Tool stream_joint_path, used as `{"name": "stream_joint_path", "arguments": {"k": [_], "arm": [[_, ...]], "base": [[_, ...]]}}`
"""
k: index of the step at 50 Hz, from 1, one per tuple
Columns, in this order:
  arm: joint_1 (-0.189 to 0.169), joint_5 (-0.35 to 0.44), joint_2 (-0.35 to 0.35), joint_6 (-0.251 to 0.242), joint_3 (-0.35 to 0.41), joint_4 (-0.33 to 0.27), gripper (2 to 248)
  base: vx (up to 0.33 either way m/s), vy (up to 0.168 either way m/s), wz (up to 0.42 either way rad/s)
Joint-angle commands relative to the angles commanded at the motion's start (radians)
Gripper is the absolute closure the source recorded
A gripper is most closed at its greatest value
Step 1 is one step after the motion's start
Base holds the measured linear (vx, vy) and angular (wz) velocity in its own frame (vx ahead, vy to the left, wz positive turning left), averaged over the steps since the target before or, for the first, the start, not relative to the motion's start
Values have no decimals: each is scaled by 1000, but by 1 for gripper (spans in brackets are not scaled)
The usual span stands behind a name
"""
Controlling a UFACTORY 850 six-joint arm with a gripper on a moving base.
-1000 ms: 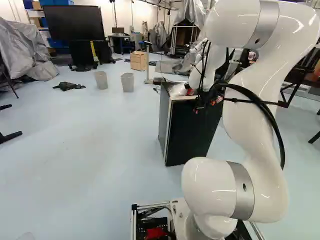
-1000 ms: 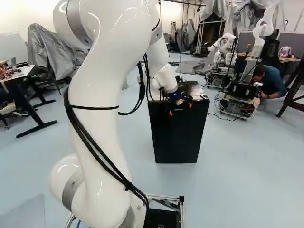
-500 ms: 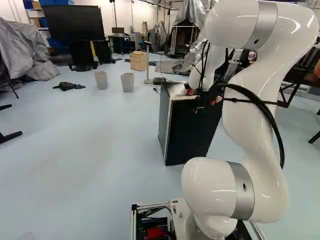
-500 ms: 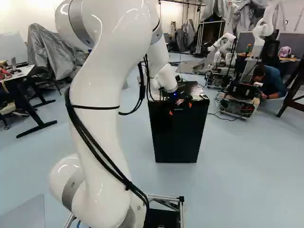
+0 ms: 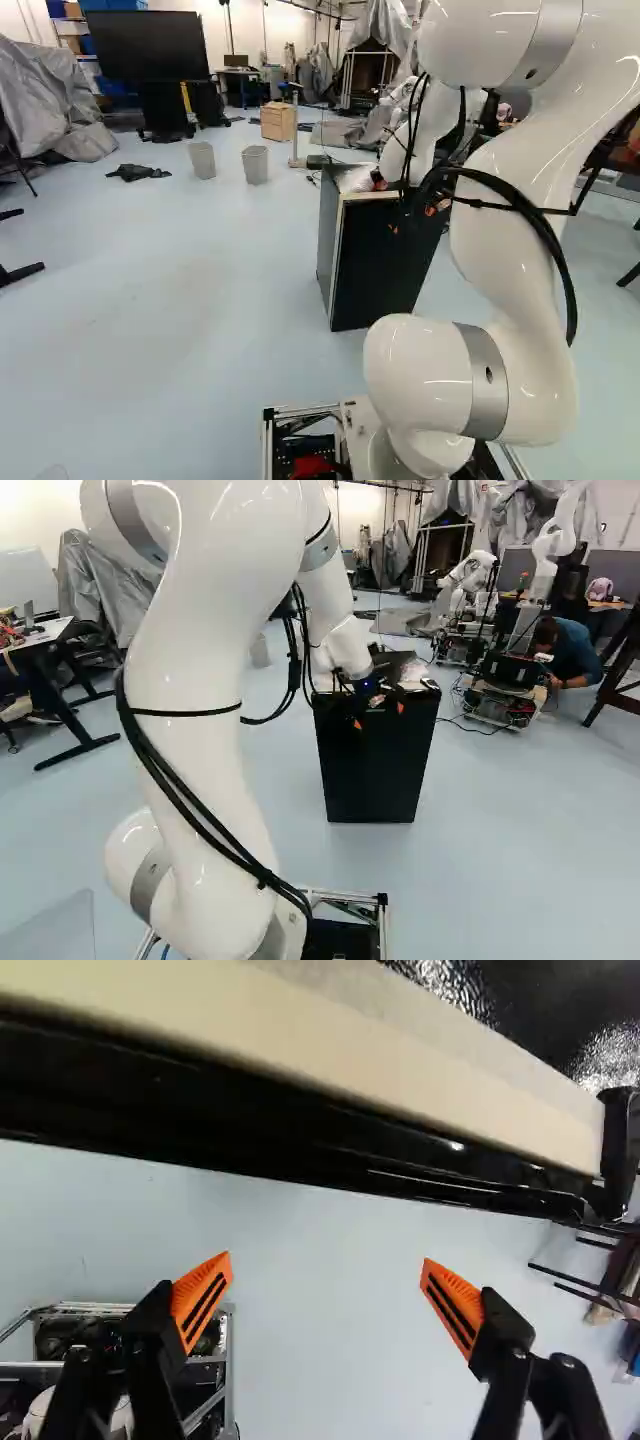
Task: Grab a drink from the fridge
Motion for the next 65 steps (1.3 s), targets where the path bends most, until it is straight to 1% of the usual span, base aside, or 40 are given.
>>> {"name": "stream_joint_path", "arguments": {"k": [10,21,45,65], "arm": [[-6,25,39,0,51,6,3],[-12,91,83,0,107,26,3],[-15,334,191,0,237,37,3],[-16,544,291,0,348,95,3]], "base": [[0,0,0],[0,0,0],[0,0,0],[0,0,0]]}}
